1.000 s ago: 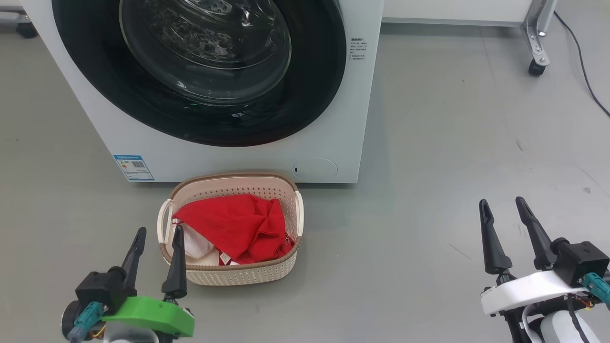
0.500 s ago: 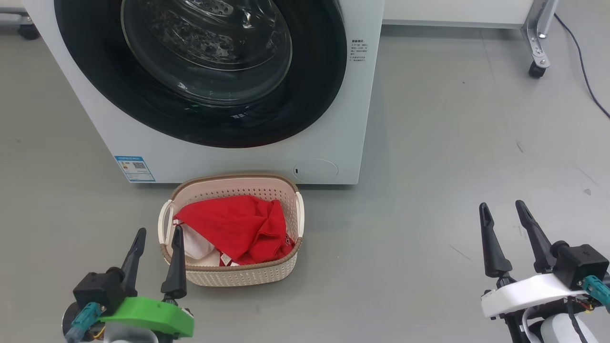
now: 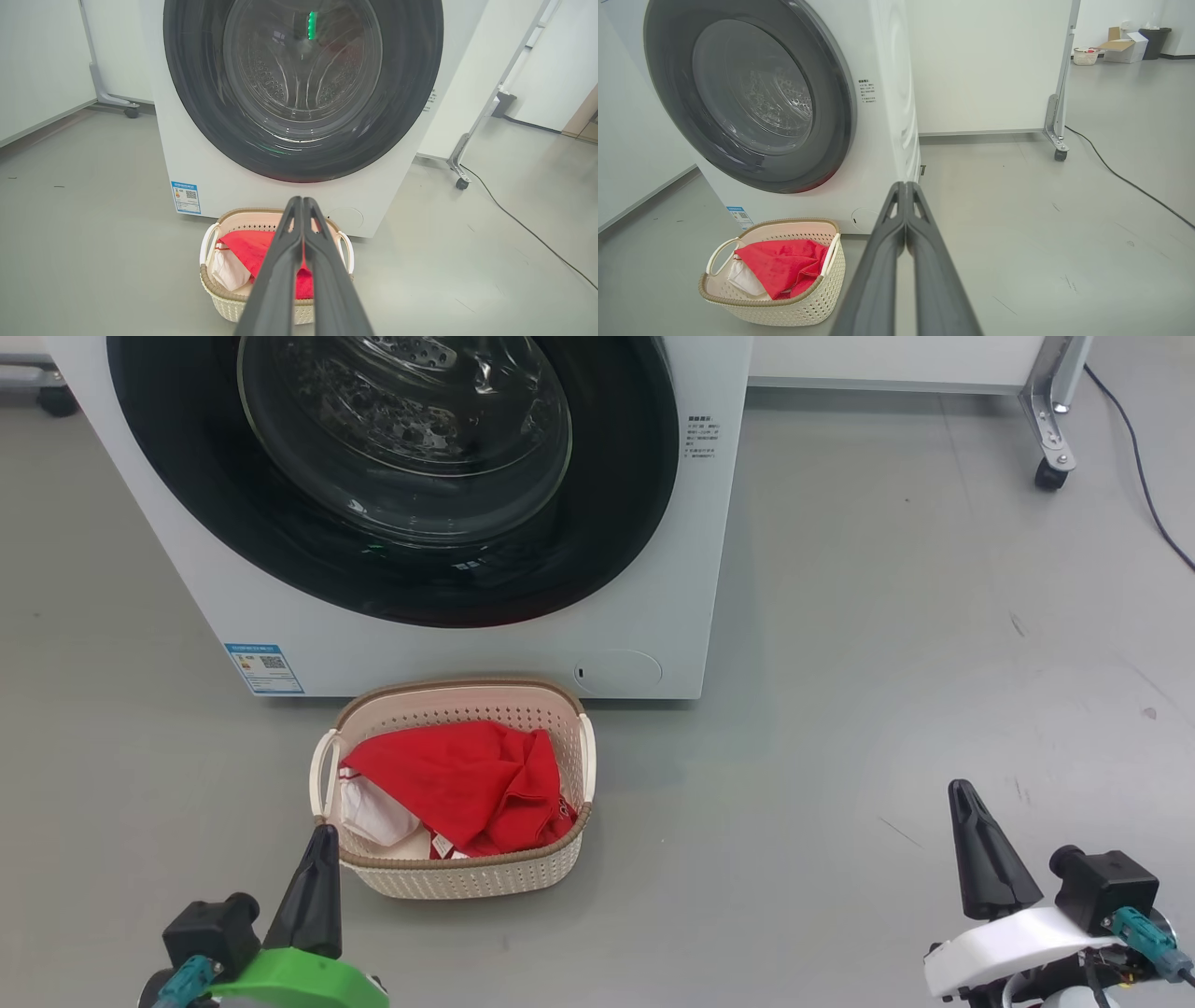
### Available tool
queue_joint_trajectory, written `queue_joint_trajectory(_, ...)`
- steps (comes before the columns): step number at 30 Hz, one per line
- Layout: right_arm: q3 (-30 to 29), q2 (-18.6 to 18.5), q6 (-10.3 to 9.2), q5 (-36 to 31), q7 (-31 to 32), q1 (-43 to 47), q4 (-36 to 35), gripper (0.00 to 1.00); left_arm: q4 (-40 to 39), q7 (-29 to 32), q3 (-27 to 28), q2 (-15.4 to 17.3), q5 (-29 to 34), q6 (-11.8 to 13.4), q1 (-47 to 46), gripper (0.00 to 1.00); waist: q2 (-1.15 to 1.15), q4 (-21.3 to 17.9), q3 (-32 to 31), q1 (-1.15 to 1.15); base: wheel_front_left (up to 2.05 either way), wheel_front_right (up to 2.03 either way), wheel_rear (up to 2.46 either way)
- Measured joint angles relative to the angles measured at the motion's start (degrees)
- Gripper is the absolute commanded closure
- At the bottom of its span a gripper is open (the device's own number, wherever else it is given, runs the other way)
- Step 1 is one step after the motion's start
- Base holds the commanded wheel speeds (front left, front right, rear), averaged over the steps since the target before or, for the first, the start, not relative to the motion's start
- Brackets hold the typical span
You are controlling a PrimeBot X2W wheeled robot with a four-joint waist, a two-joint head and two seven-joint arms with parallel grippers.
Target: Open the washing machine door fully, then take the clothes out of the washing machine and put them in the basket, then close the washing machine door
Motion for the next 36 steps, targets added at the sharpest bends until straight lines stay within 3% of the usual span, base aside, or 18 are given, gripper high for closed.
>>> queue_joint_trajectory(36, -5.39, 2.19, 2.21, 24.30, 6.66, -0.77, 1.64, 1.00, 0.07, 7.11, 4.34, -0.14, -23.29, -0.03, 0.08, 1.00, 0.00, 0.13, -0.34, 0.00, 0.00, 0.00, 0.00)
